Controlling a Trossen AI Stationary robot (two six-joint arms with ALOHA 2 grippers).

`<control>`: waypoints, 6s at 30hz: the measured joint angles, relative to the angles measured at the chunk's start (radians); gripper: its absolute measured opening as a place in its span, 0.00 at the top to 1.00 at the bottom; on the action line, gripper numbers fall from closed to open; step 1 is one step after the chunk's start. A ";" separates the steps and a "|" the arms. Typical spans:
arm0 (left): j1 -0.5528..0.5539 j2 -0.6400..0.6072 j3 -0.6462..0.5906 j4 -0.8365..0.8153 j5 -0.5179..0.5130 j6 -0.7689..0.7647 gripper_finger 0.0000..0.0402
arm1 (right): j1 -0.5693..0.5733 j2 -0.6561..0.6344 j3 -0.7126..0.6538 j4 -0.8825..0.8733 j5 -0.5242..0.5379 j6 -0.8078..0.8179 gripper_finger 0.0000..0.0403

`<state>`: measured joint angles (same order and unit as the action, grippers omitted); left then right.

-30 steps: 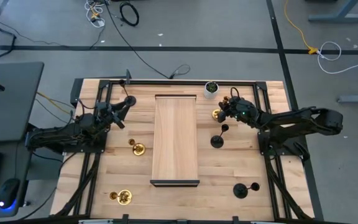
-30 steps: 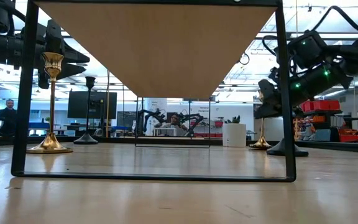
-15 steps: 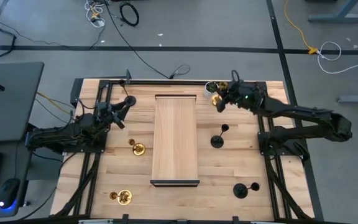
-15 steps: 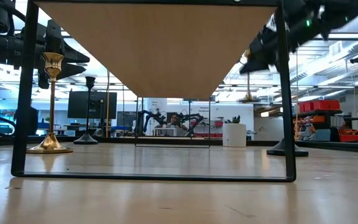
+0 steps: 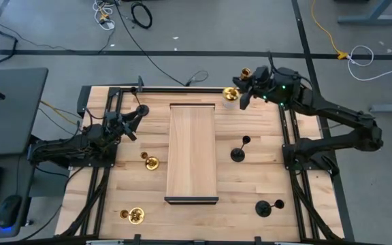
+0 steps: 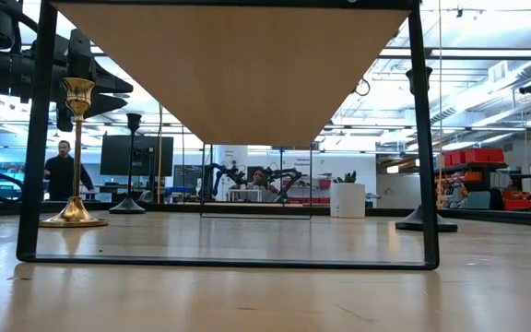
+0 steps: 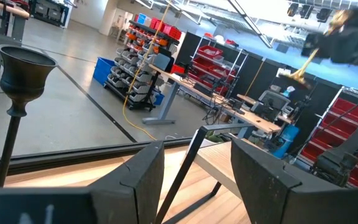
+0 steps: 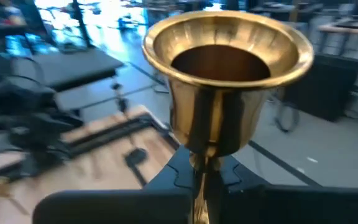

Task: Pick & Place candle stick holders
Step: Put the top right gold candle holder on the shelf, then put the top left black candle holder on the shelf

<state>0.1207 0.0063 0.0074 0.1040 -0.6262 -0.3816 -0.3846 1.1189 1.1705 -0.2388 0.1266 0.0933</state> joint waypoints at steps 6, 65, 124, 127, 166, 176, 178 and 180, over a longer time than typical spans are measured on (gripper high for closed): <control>0.000 0.000 0.000 0.000 0.000 0.001 0.53 | 0.075 0.178 0.169 0.000 -0.016 -0.026 0.99; 0.000 0.000 0.000 -0.003 0.002 0.002 0.53 | 0.143 0.665 0.346 0.007 -0.004 0.014 0.99; 0.000 0.000 0.000 0.024 0.003 0.000 0.53 | 0.149 0.599 0.345 -0.152 0.034 -0.049 0.88; 0.000 0.000 0.000 0.028 0.003 0.000 0.53 | 0.149 0.600 0.345 -0.182 0.040 -0.050 0.88; 0.025 0.082 0.101 -0.207 -0.315 0.079 0.58 | 0.178 0.459 0.345 -0.390 0.120 -0.027 0.88; 0.187 0.272 0.119 -0.105 -0.251 0.080 0.49 | 0.181 0.438 0.346 -0.401 0.118 -0.040 0.88; 0.223 0.313 0.119 -0.076 -0.235 0.080 0.47 | 0.182 0.437 0.346 -0.400 0.117 -0.049 0.88; 0.259 0.350 0.119 -0.048 -0.212 0.079 0.45 | 0.184 0.436 0.346 -0.400 0.118 -0.053 0.88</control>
<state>0.3799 0.3563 0.1265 0.0562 -0.8385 -0.3025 -0.2008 1.5551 1.5169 -0.6392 0.2443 0.0405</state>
